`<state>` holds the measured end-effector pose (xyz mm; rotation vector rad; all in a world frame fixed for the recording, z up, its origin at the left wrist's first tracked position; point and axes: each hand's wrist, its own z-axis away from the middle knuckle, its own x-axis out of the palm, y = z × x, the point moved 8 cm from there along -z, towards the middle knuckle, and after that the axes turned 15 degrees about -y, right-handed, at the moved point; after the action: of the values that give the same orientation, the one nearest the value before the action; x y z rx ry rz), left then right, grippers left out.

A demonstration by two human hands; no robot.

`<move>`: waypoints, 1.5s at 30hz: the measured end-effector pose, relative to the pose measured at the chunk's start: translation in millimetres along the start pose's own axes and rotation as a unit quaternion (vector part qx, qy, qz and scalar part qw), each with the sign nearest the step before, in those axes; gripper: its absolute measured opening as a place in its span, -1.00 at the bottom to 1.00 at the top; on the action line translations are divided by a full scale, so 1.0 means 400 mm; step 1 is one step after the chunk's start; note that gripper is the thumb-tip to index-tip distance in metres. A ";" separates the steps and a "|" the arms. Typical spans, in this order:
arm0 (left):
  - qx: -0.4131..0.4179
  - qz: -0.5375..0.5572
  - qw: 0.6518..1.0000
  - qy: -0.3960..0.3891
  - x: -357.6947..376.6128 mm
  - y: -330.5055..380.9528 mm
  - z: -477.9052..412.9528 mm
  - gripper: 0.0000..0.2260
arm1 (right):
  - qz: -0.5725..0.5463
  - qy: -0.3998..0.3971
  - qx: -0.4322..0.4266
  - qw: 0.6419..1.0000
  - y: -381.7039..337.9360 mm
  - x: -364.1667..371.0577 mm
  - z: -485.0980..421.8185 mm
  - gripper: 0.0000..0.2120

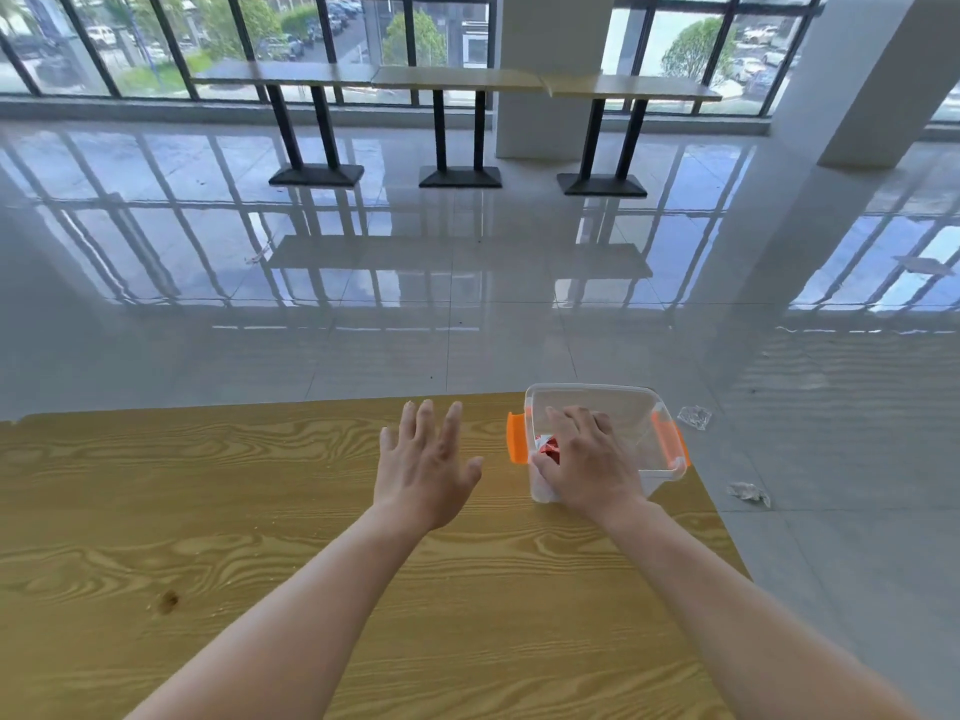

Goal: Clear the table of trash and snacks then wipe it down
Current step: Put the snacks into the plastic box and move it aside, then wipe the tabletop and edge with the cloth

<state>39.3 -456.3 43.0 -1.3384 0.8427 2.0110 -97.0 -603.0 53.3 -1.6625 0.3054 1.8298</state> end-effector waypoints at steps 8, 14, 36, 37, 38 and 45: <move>-0.069 0.030 0.997 0.016 -0.010 -0.202 0.168 -0.32 | 0.029 -0.003 -0.076 0.997 -0.208 0.026 0.028 -0.37; -0.110 0.053 0.992 0.037 -0.018 -0.379 0.306 -0.32 | 0.035 -0.011 -0.119 0.992 -0.396 0.055 0.063 -0.36; -0.192 0.085 0.977 0.044 0.019 -1.011 0.729 -0.32 | 0.039 -0.068 -0.184 0.980 -1.072 0.259 0.225 -0.35; -0.196 0.087 0.976 0.045 0.025 -1.028 0.737 -0.32 | 0.040 -0.073 -0.190 0.978 -1.091 0.269 0.225 -0.35; -0.200 0.086 0.975 0.045 0.029 -1.039 0.742 -0.31 | 0.040 -0.076 -0.195 0.977 -1.105 0.277 0.226 -0.35; -0.265 0.098 0.959 0.025 0.082 -1.166 0.775 -0.32 | 0.036 -0.115 -0.257 0.959 -1.238 0.361 0.175 -0.35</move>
<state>200.0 80.5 17.8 -1.6473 0.4838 2.4836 140.4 -139.6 47.4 -1.7527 -0.2377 2.2685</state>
